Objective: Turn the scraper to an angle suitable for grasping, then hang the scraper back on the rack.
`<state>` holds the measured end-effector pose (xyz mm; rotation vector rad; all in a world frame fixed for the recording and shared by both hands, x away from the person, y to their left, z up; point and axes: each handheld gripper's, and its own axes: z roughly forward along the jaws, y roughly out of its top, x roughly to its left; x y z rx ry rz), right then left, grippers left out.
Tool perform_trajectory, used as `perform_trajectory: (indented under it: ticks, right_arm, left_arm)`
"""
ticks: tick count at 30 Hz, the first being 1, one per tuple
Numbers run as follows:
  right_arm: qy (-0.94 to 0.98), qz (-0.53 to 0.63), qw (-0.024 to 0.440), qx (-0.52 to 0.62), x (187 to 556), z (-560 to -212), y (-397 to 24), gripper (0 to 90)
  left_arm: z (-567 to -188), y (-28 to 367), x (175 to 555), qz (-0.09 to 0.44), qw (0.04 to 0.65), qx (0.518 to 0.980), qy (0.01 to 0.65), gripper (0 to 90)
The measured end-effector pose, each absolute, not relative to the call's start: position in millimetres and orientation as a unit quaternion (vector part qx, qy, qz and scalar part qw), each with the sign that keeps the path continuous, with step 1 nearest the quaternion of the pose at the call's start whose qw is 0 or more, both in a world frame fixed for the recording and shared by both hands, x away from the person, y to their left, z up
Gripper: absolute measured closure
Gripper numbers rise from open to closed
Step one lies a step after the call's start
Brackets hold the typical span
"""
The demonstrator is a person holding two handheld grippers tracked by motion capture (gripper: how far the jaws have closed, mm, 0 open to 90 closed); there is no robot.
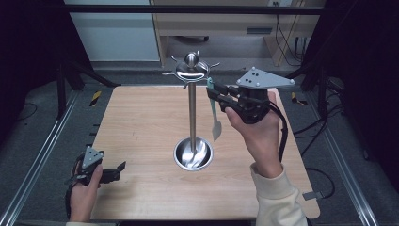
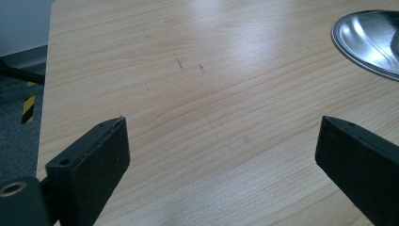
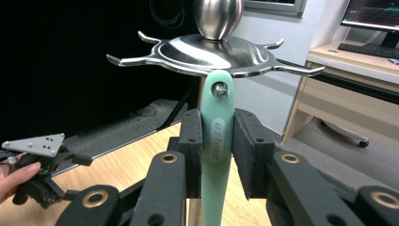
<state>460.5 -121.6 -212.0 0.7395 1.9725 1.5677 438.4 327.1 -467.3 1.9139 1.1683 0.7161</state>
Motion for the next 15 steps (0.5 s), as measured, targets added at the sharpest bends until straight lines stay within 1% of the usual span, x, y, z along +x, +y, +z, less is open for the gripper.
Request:
perform_trajectory:
  ticks: [15]
  right_arm:
    - [0.721, 0.583, 0.257, 0.273, 461.3, -214.2, -120.3, 74.0]
  left_arm:
    - [-466.7, 326.6, 439.0, 0.281, 0.384, 0.752, 0.455, 3.4]
